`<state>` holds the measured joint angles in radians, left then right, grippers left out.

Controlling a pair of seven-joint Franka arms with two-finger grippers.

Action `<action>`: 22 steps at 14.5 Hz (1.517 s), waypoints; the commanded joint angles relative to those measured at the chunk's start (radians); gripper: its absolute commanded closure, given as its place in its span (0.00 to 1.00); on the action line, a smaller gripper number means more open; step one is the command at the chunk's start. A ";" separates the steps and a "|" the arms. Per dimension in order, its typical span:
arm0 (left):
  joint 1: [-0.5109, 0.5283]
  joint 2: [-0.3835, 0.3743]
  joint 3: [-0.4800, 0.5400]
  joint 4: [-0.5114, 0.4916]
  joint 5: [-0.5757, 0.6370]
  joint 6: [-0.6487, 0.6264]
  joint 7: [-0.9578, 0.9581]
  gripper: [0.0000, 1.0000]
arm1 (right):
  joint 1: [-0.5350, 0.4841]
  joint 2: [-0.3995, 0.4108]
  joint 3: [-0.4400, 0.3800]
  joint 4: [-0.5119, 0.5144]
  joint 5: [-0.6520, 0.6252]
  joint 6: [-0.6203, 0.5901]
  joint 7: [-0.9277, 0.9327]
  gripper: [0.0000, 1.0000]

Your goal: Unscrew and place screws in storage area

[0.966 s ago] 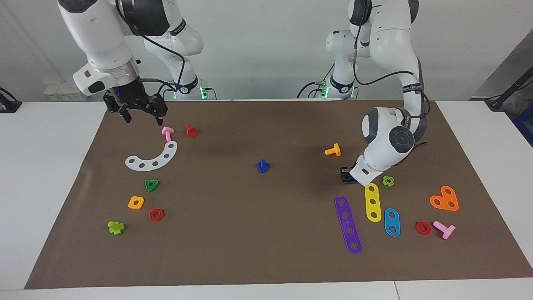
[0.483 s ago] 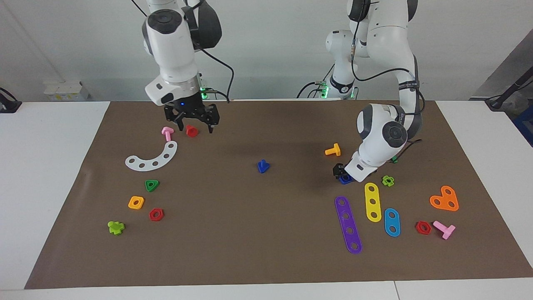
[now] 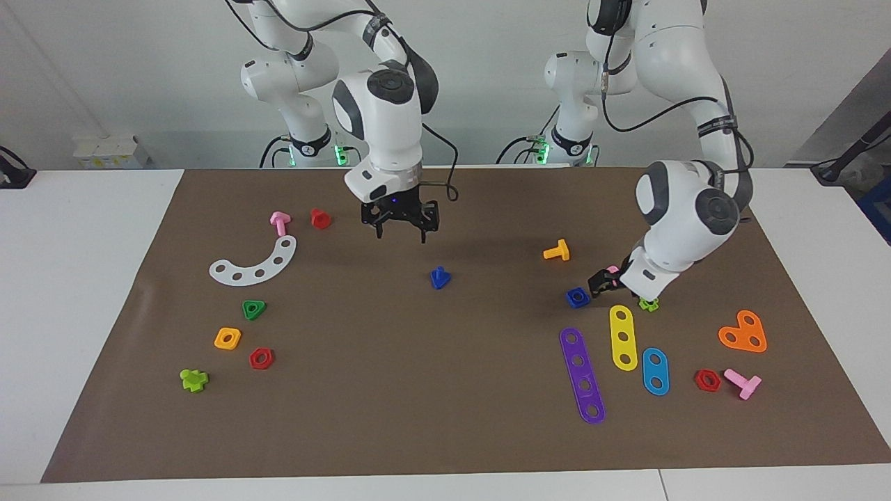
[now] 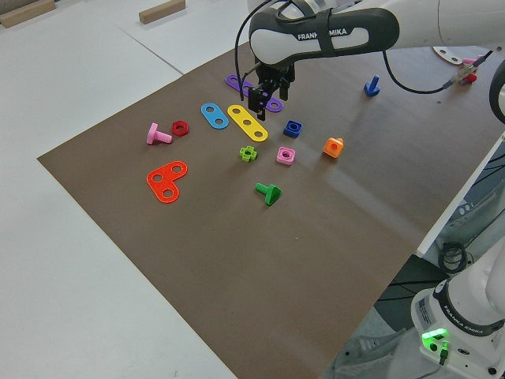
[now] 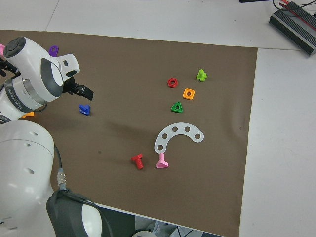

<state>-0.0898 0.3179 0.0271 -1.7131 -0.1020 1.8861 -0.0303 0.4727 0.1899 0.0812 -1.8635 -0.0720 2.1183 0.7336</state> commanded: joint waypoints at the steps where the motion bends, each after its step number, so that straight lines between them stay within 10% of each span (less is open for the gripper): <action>1: 0.019 -0.091 -0.003 -0.016 0.071 -0.109 0.009 0.00 | 0.017 0.052 -0.005 0.000 -0.015 0.077 0.015 0.05; 13: 0.004 -0.419 -0.013 -0.074 0.142 -0.297 -0.003 0.00 | 0.084 0.198 -0.006 0.006 -0.066 0.186 0.032 0.25; 15: 0.002 -0.418 -0.018 -0.059 0.142 -0.279 -0.005 0.00 | 0.084 0.197 -0.006 0.006 -0.066 0.180 0.035 0.38; 19: 0.002 -0.418 -0.024 -0.059 0.140 -0.231 -0.005 0.00 | 0.081 0.189 -0.006 0.004 -0.066 0.174 0.038 0.96; 22: 0.005 -0.418 -0.024 -0.063 0.134 -0.185 -0.005 0.00 | 0.073 0.169 -0.006 -0.003 -0.066 0.164 0.033 1.00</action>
<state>-0.0738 -0.0896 -0.0024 -1.7623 0.0115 1.6618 -0.0236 0.5529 0.3850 0.0756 -1.8590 -0.1105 2.2954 0.7362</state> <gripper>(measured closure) 0.000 0.806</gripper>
